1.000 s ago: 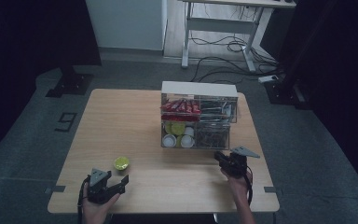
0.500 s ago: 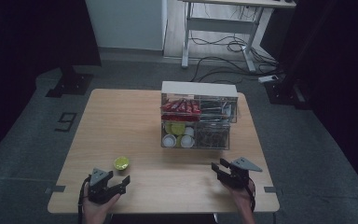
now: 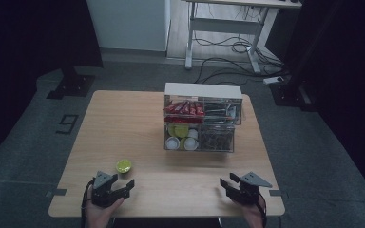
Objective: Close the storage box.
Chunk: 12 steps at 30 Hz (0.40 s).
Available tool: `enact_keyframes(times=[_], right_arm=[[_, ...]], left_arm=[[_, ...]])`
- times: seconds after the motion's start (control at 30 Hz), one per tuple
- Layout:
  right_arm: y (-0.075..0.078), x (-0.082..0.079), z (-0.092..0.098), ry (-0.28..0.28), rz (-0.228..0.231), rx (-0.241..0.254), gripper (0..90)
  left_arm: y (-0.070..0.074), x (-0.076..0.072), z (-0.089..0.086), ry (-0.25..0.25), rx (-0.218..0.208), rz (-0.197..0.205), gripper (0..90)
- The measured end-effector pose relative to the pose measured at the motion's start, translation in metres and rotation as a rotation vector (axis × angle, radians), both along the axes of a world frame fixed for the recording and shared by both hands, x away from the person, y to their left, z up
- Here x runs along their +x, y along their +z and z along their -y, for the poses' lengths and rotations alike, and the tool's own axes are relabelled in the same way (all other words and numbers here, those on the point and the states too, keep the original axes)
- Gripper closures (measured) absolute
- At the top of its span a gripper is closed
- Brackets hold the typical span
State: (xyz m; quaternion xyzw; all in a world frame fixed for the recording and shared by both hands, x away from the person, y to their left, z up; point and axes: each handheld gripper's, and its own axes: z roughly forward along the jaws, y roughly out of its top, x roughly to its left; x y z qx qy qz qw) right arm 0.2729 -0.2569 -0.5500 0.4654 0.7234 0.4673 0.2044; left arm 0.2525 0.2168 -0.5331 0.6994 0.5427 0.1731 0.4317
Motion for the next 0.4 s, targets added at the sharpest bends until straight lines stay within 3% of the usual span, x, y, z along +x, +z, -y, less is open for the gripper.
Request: enact_keyframes(times=[0.4], right_arm=[[-0.0007, 0.0044, -0.003, 0.015, -0.012, -0.008, 46.0]], left_arm=[[-0.0013, 0.0008, 0.001, 0.004, 0.012, -0.004, 23.9]])
